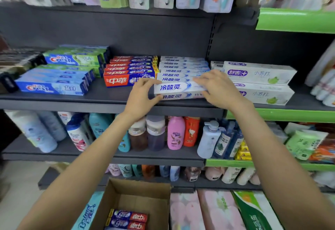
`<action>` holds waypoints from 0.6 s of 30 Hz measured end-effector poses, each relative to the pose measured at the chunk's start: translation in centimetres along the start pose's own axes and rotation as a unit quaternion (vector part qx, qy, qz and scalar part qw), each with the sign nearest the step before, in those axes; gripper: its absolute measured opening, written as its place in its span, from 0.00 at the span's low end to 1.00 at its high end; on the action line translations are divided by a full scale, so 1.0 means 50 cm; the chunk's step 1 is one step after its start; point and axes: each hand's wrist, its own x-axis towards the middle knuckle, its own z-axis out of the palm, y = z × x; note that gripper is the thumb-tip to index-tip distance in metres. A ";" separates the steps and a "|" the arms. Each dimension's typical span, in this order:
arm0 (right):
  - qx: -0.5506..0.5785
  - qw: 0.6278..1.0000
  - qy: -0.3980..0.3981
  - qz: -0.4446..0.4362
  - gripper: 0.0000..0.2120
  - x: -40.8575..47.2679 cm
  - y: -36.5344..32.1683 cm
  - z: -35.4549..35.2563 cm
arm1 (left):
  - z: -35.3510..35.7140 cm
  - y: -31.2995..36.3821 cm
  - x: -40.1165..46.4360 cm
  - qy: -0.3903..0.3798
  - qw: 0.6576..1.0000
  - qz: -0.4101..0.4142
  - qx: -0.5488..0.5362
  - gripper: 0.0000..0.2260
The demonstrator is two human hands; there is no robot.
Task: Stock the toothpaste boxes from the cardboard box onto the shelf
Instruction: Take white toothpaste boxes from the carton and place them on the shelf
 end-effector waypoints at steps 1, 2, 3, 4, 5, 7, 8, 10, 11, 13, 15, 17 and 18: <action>-0.022 1.000 -0.002 0.015 0.22 0.000 0.002 0.016 | 0.009 0.000 -0.001 0.000 1.000 0.000 0.009 0.19; -0.033 0.999 0.007 0.031 0.21 -0.003 0.000 0.032 | 0.016 -0.002 0.000 0.000 1.000 -0.007 0.010 0.18; -0.039 0.998 0.030 0.045 0.20 -0.010 -0.006 0.048 | 0.019 -0.002 0.000 0.001 1.000 -0.021 0.008 0.18; -0.037 0.995 0.067 0.057 0.19 -0.017 -0.012 0.060 | 0.020 -0.002 0.001 0.006 0.999 -0.030 0.010 0.17; -0.026 0.991 0.114 0.064 0.18 -0.026 -0.020 0.069 | 0.020 0.000 0.001 0.014 0.999 -0.030 0.020 0.17; 0.018 0.980 0.187 0.066 0.16 -0.049 -0.046 0.082 | 0.017 0.004 -0.008 0.041 0.999 -0.009 0.031 0.17; 0.044 0.974 0.215 0.059 0.15 -0.063 -0.064 0.087 | 0.012 0.010 -0.019 0.059 0.998 0.005 0.024 0.17; 0.091 0.961 0.259 0.032 0.14 -0.093 -0.105 0.096 | -0.002 0.025 -0.056 0.104 0.994 0.031 -0.006 0.14; 0.115 0.956 0.270 0.013 0.13 -0.111 -0.131 0.105 | -0.010 0.032 -0.083 0.123 0.991 0.042 -0.026 0.13; 0.156 0.952 0.262 -0.023 0.12 -0.149 -0.184 0.130 | -0.021 0.030 -0.149 0.140 0.987 0.050 -0.064 0.10; 0.188 0.958 0.213 -0.047 0.11 -0.186 -0.237 0.175 | -0.021 -0.001 -0.229 0.122 0.989 0.037 -0.081 0.09; 0.215 0.966 0.130 -0.058 0.11 -0.222 -0.288 0.230 | -0.016 -0.055 -0.314 0.067 0.993 -0.010 -0.098 0.09; 0.228 0.968 0.083 -0.061 0.11 -0.239 -0.312 0.262 | -0.013 -0.088 -0.355 0.026 0.993 -0.050 -0.106 0.10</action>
